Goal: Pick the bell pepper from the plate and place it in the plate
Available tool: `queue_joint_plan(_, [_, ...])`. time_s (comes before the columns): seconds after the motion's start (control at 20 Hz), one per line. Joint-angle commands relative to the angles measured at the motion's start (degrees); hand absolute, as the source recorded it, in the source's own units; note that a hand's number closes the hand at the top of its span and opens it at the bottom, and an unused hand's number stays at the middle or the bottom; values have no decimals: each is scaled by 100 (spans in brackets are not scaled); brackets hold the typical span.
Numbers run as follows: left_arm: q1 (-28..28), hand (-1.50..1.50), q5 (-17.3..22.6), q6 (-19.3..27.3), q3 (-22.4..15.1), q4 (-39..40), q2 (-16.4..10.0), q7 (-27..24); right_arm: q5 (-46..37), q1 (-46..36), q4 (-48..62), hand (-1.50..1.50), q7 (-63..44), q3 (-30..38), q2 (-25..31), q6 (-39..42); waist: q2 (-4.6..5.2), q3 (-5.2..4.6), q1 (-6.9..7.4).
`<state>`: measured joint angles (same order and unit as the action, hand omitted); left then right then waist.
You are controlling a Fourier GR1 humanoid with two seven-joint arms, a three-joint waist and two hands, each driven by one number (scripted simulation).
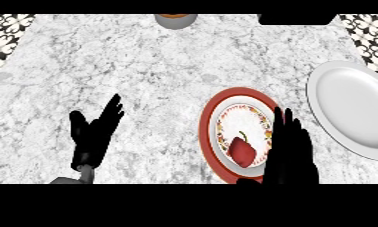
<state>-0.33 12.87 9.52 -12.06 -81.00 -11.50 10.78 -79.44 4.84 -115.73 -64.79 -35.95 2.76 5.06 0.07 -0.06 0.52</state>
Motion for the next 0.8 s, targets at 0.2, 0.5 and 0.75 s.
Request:
queue_joint_plan(0.2, [-60, 0, 9, -179, 246, 177, -71, -79, 398, -483, 890, -150, -1164, -259, -269, -369, -2, 6, -29])
queue_joint_plan(0.5, [108, 0, -74, -145, 162, 175, 86, -103, 235, -717, 1294, -150, -1522, -489, -272, -314, -10, 5, -27])
queue_joint_plan(0.75, [8, 0, 2, -412, 275, 384, -8, -279, 129, -862, 1955, -150, -1784, -462, -272, -396, 3, 2, -7])
